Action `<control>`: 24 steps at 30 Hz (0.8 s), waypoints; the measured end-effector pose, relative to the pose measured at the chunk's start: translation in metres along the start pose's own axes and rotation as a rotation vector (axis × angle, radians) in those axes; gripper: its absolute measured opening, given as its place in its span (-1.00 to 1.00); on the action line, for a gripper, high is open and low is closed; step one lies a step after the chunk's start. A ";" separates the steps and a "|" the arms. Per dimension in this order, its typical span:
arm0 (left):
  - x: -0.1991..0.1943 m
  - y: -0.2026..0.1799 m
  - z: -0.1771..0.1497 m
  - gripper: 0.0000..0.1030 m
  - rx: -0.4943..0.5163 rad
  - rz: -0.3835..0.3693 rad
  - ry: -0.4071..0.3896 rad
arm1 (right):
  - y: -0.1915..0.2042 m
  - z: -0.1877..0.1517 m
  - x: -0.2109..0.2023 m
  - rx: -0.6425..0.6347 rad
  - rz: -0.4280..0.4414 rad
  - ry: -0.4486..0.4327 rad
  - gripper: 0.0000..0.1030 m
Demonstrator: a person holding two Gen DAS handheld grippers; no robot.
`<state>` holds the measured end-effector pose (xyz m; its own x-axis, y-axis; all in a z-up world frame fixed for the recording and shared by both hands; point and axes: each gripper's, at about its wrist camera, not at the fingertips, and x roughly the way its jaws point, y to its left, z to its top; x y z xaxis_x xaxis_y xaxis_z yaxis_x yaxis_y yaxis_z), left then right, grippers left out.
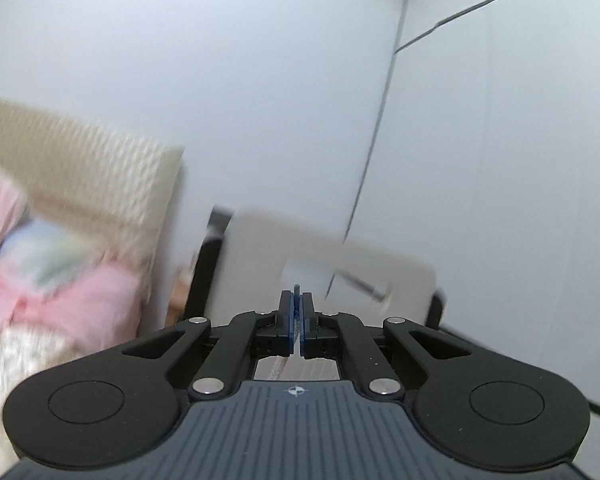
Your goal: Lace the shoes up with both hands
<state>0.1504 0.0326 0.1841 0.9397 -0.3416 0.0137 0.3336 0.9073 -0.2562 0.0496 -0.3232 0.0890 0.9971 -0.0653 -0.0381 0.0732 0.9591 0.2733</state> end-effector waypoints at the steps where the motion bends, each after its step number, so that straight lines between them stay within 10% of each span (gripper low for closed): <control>1: 0.000 -0.005 0.011 -0.95 0.007 -0.013 -0.015 | 0.007 0.018 -0.002 -0.004 0.018 -0.047 -0.94; 9: 0.011 -0.038 0.052 -0.95 0.060 -0.092 -0.033 | 0.047 0.106 -0.008 -0.064 0.121 -0.241 -0.94; 24: 0.036 -0.071 0.041 -0.95 0.150 -0.168 0.045 | 0.098 0.205 0.000 -0.100 0.333 -0.324 -0.94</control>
<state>0.1637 -0.0342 0.2427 0.8671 -0.4981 0.0000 0.4952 0.8621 -0.1074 0.0606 -0.2861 0.3129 0.9216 0.1833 0.3422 -0.2379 0.9633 0.1248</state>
